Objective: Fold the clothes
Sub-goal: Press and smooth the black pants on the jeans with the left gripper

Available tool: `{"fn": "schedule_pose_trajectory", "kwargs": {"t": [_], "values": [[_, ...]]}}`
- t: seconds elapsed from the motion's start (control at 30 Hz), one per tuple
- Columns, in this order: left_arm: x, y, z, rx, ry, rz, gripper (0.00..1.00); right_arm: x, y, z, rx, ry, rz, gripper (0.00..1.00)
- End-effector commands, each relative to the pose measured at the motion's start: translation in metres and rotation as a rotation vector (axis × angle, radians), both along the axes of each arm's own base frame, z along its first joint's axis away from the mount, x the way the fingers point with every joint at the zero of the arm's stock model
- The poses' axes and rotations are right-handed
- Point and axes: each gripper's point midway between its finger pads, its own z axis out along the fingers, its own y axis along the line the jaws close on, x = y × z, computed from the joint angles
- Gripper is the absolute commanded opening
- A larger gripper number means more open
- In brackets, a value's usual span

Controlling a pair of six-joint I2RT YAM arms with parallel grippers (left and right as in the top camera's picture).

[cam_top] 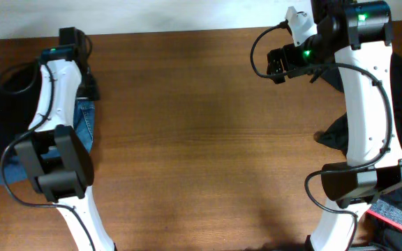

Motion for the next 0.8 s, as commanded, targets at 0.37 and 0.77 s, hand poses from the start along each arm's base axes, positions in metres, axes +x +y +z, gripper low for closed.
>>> {"fn": "schedule_pose_trajectory", "kwargs": {"t": [0.37, 0.77], "values": [[0.022, -0.013, 0.147, 0.003, -0.302, -0.033, 0.97, -0.001, -0.002, 0.01, 0.007, -0.028, -0.012, 0.99], [-0.021, 0.124, 0.18, 0.262, -0.322, 0.267, 0.01, -0.001, -0.002, 0.01, 0.007, -0.027, -0.012, 0.99]]}}
